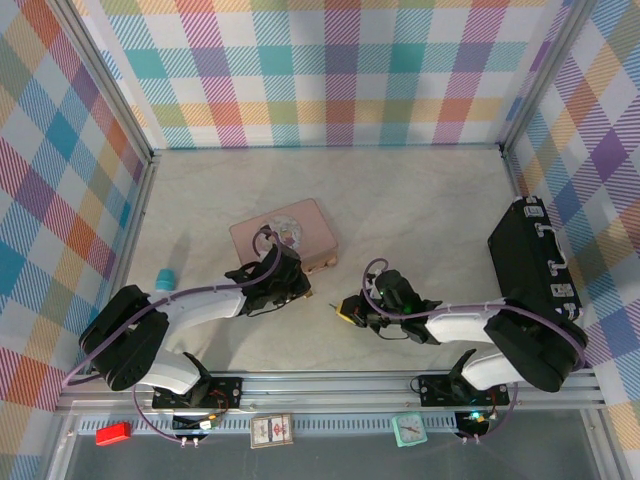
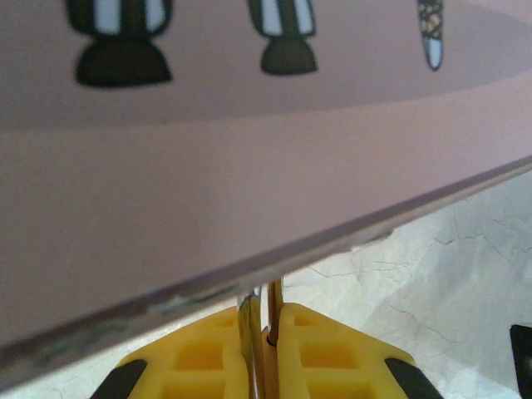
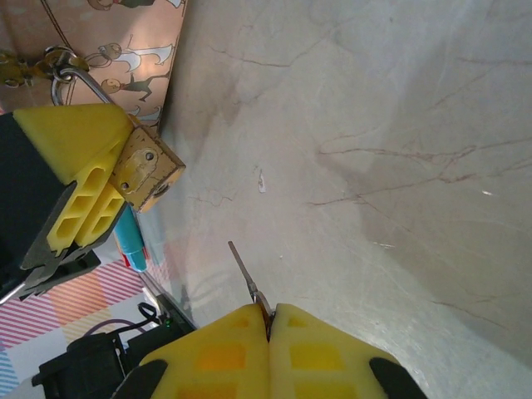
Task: Unlock a padlock with a key
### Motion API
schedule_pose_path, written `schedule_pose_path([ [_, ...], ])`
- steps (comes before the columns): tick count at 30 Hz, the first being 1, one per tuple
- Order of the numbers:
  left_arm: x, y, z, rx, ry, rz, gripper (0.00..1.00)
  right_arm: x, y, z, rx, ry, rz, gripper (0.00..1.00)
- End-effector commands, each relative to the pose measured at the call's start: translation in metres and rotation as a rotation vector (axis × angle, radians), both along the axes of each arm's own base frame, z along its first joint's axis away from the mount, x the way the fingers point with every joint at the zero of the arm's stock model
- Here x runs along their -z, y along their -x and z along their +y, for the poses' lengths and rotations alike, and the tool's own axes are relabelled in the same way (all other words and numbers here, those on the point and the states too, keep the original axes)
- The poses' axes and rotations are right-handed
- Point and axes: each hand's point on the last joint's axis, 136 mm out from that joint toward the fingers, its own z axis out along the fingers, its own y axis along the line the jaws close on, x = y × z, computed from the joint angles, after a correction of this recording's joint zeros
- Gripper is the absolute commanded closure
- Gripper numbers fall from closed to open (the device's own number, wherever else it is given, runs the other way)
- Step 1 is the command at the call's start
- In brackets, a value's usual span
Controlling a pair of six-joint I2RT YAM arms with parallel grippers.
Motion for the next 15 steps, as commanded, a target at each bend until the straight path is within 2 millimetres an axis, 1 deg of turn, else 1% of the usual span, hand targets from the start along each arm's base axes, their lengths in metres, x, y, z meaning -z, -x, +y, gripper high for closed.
schedule_pose_path([
  [1,-0.002,0.007,-0.007,0.0,0.054,0.016,1.0,-0.011,-0.003,0.01,0.005,-0.041,0.021,1.0],
  [5,0.004,0.011,-0.013,0.004,0.096,0.04,1.0,-0.02,-0.012,0.004,-0.012,0.046,-0.024,1.0],
  [6,0.004,0.011,-0.014,-0.001,0.108,0.039,1.0,-0.025,-0.017,0.004,-0.021,0.053,-0.045,1.0],
  [8,0.001,0.007,-0.017,-0.01,0.13,0.029,1.0,-0.028,-0.022,0.005,-0.026,0.047,-0.046,1.0],
  [12,-0.005,-0.008,-0.028,-0.008,0.173,0.004,1.0,-0.02,-0.03,0.007,-0.004,0.028,-0.006,1.0],
  [15,0.0,-0.018,-0.034,-0.02,0.232,0.015,1.0,-0.017,-0.035,0.013,-0.005,0.008,0.014,1.0],
])
